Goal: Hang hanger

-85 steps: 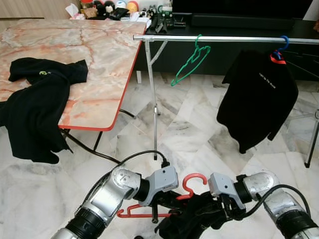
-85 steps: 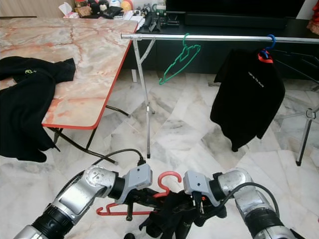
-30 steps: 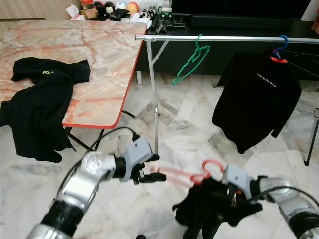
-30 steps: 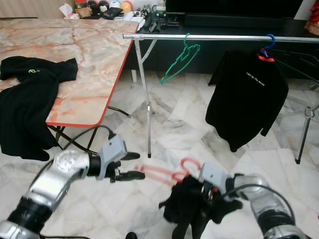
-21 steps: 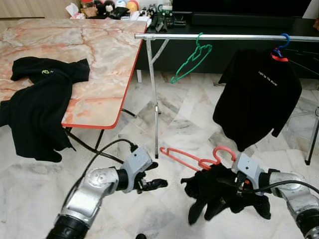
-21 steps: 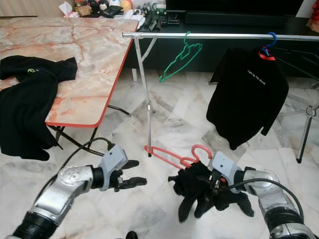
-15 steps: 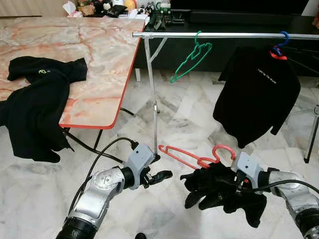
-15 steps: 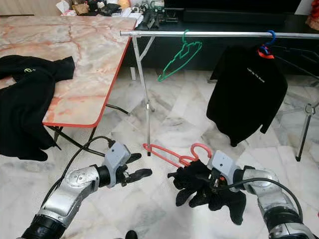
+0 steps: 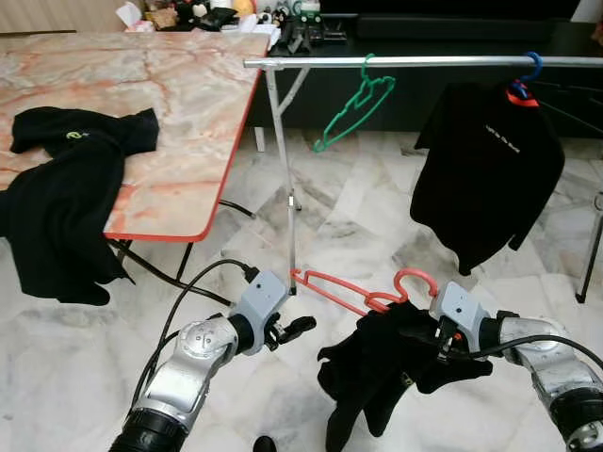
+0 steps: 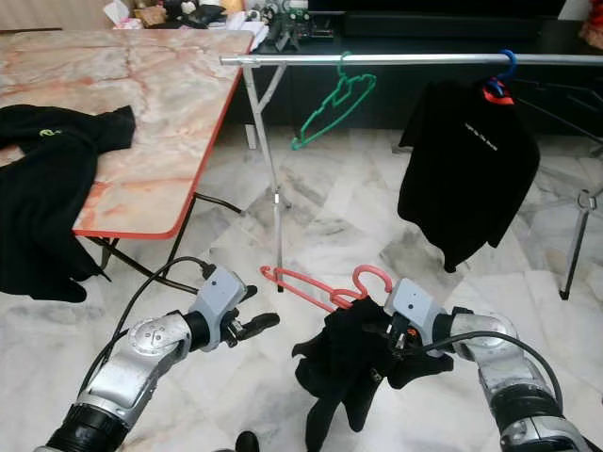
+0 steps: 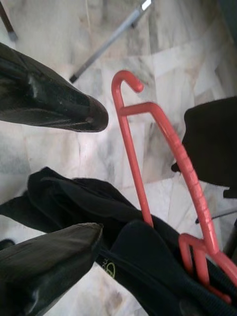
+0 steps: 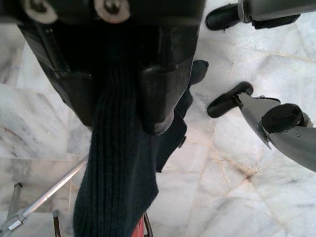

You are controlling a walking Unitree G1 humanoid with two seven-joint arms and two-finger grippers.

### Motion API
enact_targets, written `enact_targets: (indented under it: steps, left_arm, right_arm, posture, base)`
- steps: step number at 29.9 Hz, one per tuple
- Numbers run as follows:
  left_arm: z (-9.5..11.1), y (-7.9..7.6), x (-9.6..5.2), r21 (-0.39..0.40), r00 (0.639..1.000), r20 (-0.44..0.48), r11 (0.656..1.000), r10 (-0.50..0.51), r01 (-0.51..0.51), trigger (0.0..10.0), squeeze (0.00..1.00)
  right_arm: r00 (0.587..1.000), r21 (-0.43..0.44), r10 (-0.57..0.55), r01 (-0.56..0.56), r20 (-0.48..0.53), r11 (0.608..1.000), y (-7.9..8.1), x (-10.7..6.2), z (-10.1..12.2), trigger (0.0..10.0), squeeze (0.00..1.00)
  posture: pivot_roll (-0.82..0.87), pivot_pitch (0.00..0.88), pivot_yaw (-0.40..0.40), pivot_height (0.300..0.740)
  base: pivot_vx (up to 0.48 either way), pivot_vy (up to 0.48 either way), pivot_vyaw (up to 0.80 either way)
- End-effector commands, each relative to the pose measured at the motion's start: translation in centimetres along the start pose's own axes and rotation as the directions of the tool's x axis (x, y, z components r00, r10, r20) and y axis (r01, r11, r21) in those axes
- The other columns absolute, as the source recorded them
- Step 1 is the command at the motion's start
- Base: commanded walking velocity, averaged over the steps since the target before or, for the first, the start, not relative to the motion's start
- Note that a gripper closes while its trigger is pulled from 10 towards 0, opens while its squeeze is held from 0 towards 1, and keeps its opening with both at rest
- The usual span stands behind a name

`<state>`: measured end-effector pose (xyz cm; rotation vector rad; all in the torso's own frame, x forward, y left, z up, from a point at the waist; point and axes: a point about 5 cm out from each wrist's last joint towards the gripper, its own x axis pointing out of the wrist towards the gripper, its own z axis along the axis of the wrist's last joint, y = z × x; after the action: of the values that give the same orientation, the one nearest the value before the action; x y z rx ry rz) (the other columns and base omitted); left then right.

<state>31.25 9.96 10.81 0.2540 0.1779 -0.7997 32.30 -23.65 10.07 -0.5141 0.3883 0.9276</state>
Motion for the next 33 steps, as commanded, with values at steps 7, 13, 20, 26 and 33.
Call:
enact_targets:
  steps: [7, 13, 20, 26, 33]
  left_arm:
    - [-0.5, 1.0, -0.1, -0.001, 0.996, -0.024, 0.996, 0.084, -0.084, 10.0, 0.00]
    - [-0.7, 0.9, 0.0, 0.005, 0.998, -0.028, 0.998, 0.062, -0.061, 10.0, 0.00]
    - [-1.1, 0.8, -0.1, 0.011, 0.998, -0.043, 0.999, 0.049, -0.049, 10.0, 0.00]
    - [-1.1, 0.5, -0.1, 0.010, 0.999, -0.035, 0.999, 0.037, -0.037, 10.0, 0.00]
    - [-1.0, 1.5, -0.2, 0.029, 0.993, -0.044, 0.994, 0.105, -0.104, 10.0, 0.00]
  right_arm:
    - [1.000, -0.017, -0.001, 0.002, 0.020, 1.000, -0.2, 0.1, 0.5, 0.0, 0.00]
    - [1.000, -0.015, -0.019, 0.019, 0.024, 1.000, -0.6, -0.1, 0.8, 0.0, 0.00]
    - [0.999, -0.018, -0.024, 0.025, 0.029, 1.000, -0.7, 0.0, 0.9, 0.0, 0.00]
    - [0.999, -0.020, -0.026, 0.026, 0.029, 0.999, -0.6, 0.1, 0.9, 0.0, 0.00]
    - [0.999, -0.024, -0.018, 0.019, 0.031, 1.000, -0.6, 0.2, 1.0, 0.0, 0.00]
  posture:
    - [0.05, 0.182, 0.034, 0.740]
    - [0.05, 0.150, 0.037, 0.740]
    - [0.05, 0.120, 0.044, 0.740]
    - [0.04, 0.114, 0.042, 0.740]
    - [0.05, 0.127, 0.037, 0.740]
  base:
    - [0.000, -0.129, 0.00]
    - [0.000, -0.362, 0.00]
    - [0.000, 0.000, 0.00]
    - [0.000, 0.000, 0.00]
    - [0.000, -0.178, 0.00]
